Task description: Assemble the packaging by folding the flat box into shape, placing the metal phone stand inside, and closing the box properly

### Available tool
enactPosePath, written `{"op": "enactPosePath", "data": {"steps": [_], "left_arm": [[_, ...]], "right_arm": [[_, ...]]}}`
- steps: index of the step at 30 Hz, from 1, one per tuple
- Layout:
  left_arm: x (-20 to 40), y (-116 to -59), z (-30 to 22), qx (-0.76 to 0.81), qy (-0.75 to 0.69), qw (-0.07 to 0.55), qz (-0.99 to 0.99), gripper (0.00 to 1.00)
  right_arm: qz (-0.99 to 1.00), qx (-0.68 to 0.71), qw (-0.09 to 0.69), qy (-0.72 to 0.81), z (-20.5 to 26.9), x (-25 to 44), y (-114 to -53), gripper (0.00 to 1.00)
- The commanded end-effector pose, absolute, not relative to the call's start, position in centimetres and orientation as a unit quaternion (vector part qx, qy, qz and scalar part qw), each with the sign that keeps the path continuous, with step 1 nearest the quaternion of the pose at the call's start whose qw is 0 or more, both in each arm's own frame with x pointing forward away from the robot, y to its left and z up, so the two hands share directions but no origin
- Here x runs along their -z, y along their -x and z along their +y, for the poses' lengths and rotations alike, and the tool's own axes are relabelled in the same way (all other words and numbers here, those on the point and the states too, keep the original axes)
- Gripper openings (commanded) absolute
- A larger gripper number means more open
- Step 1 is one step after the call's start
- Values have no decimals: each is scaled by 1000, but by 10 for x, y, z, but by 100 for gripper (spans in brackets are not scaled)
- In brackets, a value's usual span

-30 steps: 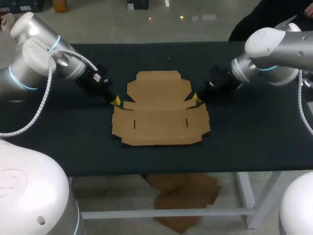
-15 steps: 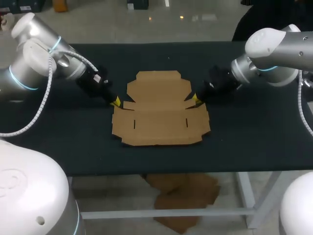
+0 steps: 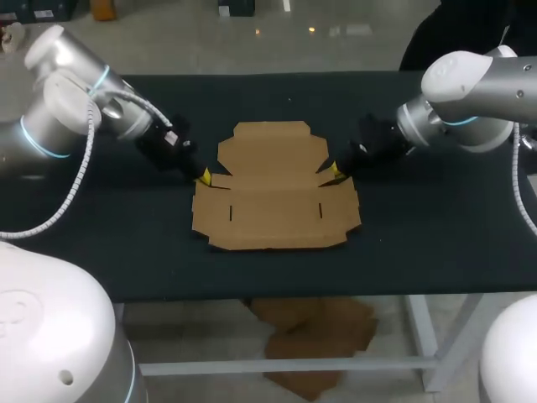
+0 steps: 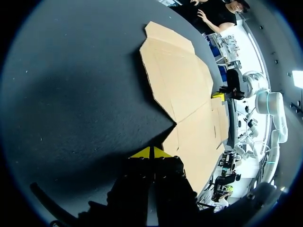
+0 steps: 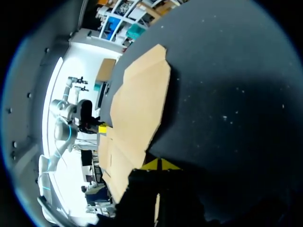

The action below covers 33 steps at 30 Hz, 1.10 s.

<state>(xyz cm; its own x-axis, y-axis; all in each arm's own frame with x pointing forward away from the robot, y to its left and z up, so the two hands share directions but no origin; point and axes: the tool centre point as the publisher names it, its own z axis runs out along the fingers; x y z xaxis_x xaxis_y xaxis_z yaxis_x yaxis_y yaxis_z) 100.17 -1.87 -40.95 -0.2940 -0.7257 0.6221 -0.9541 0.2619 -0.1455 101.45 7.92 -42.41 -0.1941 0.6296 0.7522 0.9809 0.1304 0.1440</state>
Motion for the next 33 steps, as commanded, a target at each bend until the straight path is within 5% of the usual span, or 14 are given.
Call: {"op": "enactPosePath", "data": {"steps": [1,33], "left_arm": [[411,-998,-21,-261,-552,219,-761,0],[396,-992,-43,-272,-555,186,-763,0]], "right_arm": [[-700,326,269,575,80,425,-1012,0],[-699,320,197,609,96,408,-996,0]]}}
